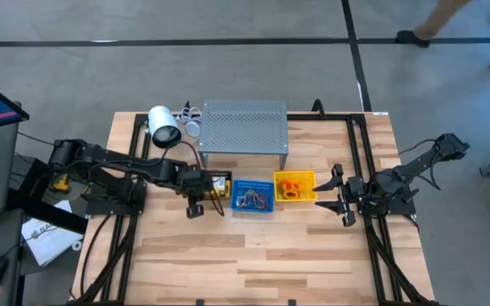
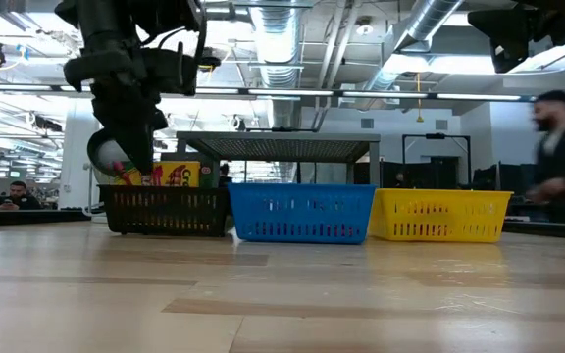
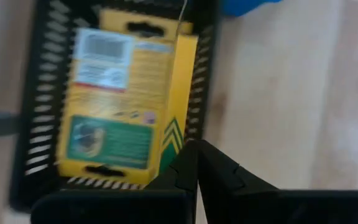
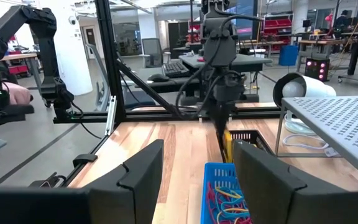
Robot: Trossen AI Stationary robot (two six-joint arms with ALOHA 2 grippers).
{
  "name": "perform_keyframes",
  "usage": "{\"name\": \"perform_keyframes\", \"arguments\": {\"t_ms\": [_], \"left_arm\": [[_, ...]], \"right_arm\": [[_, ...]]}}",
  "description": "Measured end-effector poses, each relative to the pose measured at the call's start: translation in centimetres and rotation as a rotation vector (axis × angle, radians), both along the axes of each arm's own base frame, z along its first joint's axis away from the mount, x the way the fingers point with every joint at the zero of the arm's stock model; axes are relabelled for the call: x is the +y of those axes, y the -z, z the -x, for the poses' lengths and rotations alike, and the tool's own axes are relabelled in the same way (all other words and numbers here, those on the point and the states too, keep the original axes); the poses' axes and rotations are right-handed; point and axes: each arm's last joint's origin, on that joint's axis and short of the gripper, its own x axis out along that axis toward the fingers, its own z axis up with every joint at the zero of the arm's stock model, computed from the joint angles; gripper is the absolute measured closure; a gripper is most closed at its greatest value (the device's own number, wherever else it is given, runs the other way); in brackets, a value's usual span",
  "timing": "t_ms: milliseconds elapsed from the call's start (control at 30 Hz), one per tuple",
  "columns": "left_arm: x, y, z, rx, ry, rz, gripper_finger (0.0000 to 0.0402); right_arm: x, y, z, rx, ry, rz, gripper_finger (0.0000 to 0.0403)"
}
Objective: Pick & Place Office Desk Supplies
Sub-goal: Put the box of crayons into the black bin, then put the black bin on the shelf
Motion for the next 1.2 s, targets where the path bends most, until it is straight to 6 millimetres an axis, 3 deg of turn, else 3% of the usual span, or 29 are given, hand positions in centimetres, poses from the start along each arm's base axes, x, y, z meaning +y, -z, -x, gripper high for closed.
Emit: {"name": "perform_keyframes", "arguments": {"t_ms": [633, 967, 1200], "left_arm": [[1.2, -0.4, 0.2, -0.015, -0.068, -0.158, 0.0400], [1.3, -5.2, 2.4, -0.278, -0.107, -0.124, 0.0395], [1.3, -8.4, 5.2, -0.458, -0.161, -0.040, 0.0322]], "right_arm": [[0.0, 0.1, 0.0, 0.010, 0.000, -0.002, 0.0214], [0.0, 0.1, 0.0, 0.010, 0.000, -0.002, 0.0214], [0.0, 0.1, 0.0, 0.010, 0.000, -0.002, 0.0214]]}}
